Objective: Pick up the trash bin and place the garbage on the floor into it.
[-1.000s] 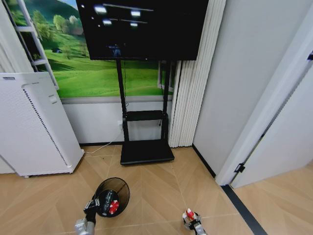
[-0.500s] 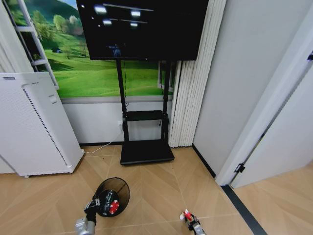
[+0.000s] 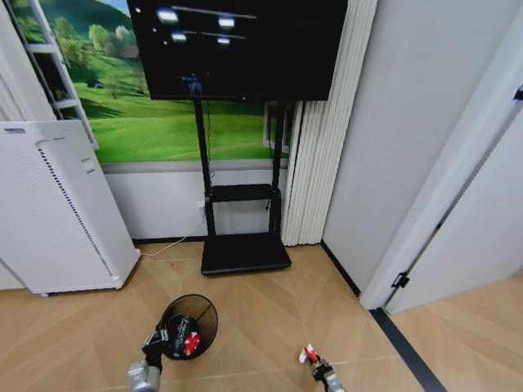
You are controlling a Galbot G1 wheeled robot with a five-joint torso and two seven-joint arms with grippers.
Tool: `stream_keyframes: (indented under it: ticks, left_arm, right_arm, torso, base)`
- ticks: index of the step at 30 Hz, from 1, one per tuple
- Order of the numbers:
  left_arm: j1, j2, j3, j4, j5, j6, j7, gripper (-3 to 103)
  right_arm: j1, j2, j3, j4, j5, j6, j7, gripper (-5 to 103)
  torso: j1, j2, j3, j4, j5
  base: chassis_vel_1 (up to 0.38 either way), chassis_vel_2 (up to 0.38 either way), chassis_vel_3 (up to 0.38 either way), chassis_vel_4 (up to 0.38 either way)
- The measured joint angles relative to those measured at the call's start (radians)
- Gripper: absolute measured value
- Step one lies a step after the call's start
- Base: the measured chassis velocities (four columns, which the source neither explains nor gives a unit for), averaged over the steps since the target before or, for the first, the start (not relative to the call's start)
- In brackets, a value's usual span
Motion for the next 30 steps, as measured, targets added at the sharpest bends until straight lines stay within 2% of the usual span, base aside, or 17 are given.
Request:
stream_keyframes:
  ticks: [2, 4, 8, 10, 11, 12, 14, 17, 18, 20, 22, 24, 30]
  left_arm:
    - [-0.012, -0.006, 0.003, 0.002, 0.014, 0.006, -0.007, 6]
    - [-0.034, -0.014, 0.017, 0.003, 0.035, 0.022, -0.011, 6]
    - [-0.07, -0.015, 0.028, 0.029, 0.067, 0.025, -0.012, 6]
    - [-0.144, -0.015, 0.05, 0.086, 0.104, 0.034, -0.013, 6]
    - [-0.144, -0.015, 0.05, 0.086, 0.104, 0.034, -0.013, 6]
    - [-0.196, -0.016, 0.06, 0.122, 0.117, 0.039, -0.013, 6]
    - [-0.264, -0.029, 0.073, 0.171, 0.128, 0.049, -0.015, 6]
    - [-0.306, -0.043, 0.077, 0.202, 0.138, 0.051, -0.015, 6]
    - [-0.306, -0.043, 0.077, 0.202, 0.138, 0.051, -0.015, 6]
    - [-0.354, -0.063, 0.086, 0.242, 0.163, 0.051, -0.015, 6]
    - [-0.368, -0.07, 0.09, 0.256, 0.172, 0.051, -0.014, 6]
    - [-0.402, -0.092, 0.096, 0.307, 0.201, 0.039, -0.005, 6]
    - [-0.44, -0.122, 0.101, 0.394, 0.243, 0.015, 0.008, 6]
  right_arm:
    - [0.012, -0.007, 0.016, 0.004, 0.011, 0.033, -0.002, 25]
    - [0.015, -0.029, 0.022, 0.046, 0.075, 0.069, -0.032, 25]
    - [0.014, -0.052, 0.022, 0.114, 0.133, 0.073, -0.05, 25]
    - [0.008, -0.09, 0.014, 0.225, 0.202, 0.049, -0.066, 25]
    - [0.008, -0.09, 0.014, 0.225, 0.202, 0.049, -0.066, 25]
    - [0.004, -0.106, 0.008, 0.294, 0.219, 0.029, -0.067, 25]
    - [-0.003, -0.132, -0.008, 0.42, 0.228, -0.003, -0.06, 25]
    - [-0.014, -0.16, -0.028, 0.521, 0.23, -0.032, -0.058, 25]
    - [-0.014, -0.16, -0.028, 0.521, 0.23, -0.032, -0.058, 25]
    - [-0.049, -0.193, -0.047, 0.643, 0.227, -0.052, -0.06, 25]
    - [-0.061, -0.2, -0.05, 0.676, 0.225, -0.06, -0.06, 25]
    - [-0.102, -0.21, -0.061, 0.779, 0.214, -0.073, -0.061, 25]
    - [-0.131, -0.203, -0.087, 0.842, 0.193, -0.063, -0.082, 25]
  torso:
    - [0.0, 0.0, 0.0, -0.0004, 0.0]
    - [0.0, 0.0, 0.0, -0.0003, -0.0004]
    - [0.0, 0.0, 0.0, -0.0004, 0.0005]
    - [0.0, 0.0, 0.0, -0.0006, -0.001]
    - [0.0, 0.0, 0.0, -0.0006, -0.001]
    - [0.0, 0.0, 0.0, -0.0007, -0.0001]
    - [0.0, 0.0, 0.0, -0.0005, -0.0003]
    - [0.0, 0.0, 0.0, 0.0001, -0.0003]
    - [0.0, 0.0, 0.0, 0.0001, -0.0003]
    - [0.0, 0.0, 0.0, -0.0004, -0.0001]
    - [0.0, 0.0, 0.0, -0.0005, -0.0003]
    - [0.0, 0.0, 0.0, -0.0007, -0.0002]
    - [0.0, 0.0, 0.0, -0.0004, -0.0003]
  base:
    - [0.0, 0.0, 0.0, 0.0]
    - [0.0, 0.0, 0.0, 0.0]
    - [0.0, 0.0, 0.0, 0.0]
    - [0.0, 0.0, 0.0, 0.0]
    - [0.0, 0.0, 0.0, 0.0]
    - [0.0, 0.0, 0.0, 0.0]
    - [0.0, 0.0, 0.0, 0.0]
    - [0.0, 0.0, 0.0, 0.0]
    - [0.0, 0.0, 0.0, 0.0]
    - [0.0, 0.0, 0.0, 0.0]
    - [0.0, 0.0, 0.0, 0.0]
    - [0.0, 0.0, 0.0, 0.0]
    - [0.0, 0.0, 0.0, 0.0]
